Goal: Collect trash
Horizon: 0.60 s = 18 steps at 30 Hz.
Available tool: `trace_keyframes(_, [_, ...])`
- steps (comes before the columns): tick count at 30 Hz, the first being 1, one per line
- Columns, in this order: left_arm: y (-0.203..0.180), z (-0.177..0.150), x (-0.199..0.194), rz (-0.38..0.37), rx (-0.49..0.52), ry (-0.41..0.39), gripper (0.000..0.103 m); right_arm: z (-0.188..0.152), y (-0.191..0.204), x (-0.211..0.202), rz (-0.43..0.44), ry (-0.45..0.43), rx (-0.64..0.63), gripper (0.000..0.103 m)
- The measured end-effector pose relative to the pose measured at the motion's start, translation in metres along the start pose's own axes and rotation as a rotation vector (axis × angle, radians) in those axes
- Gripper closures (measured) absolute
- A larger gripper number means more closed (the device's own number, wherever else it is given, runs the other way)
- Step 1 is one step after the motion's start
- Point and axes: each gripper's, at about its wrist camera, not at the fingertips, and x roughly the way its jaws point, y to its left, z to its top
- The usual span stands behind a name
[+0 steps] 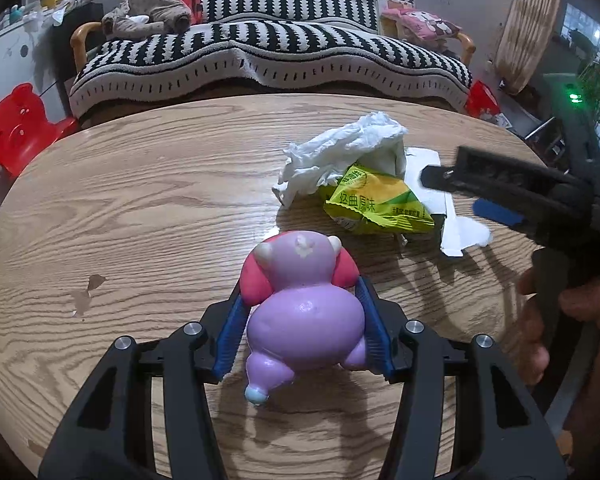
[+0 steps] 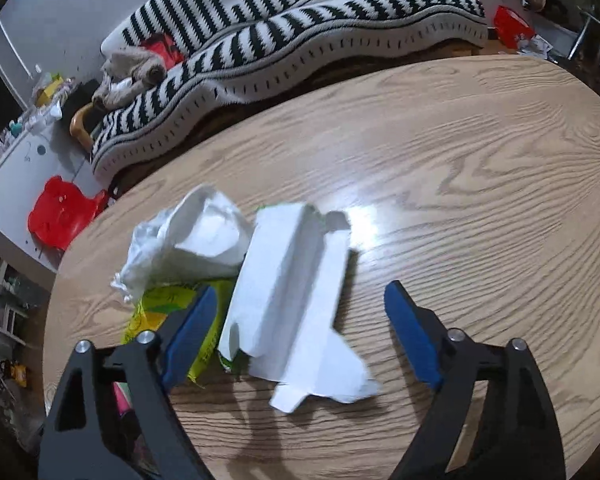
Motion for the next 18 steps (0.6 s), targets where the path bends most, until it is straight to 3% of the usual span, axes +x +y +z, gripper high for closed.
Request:
trace_keyframes(6, [-0.001,-0.002,-0.001,-0.006,0.012,0.007,0.051,-0.005,0.009,0.015,0.017,0.042,0.012,0.046])
trace_keyframes(10, [0.000,-0.003,-0.004,-0.010,0.014,0.004,0.051,-0.004,0.010,0.006,0.053,0.039,0.031,0.071])
trace_keyframes(18, [-0.003,-0.003,-0.017,-0.028,0.004,-0.017,0.053,-0.011,0.015,-0.030,0.052,-0.004,-0.014,0.076])
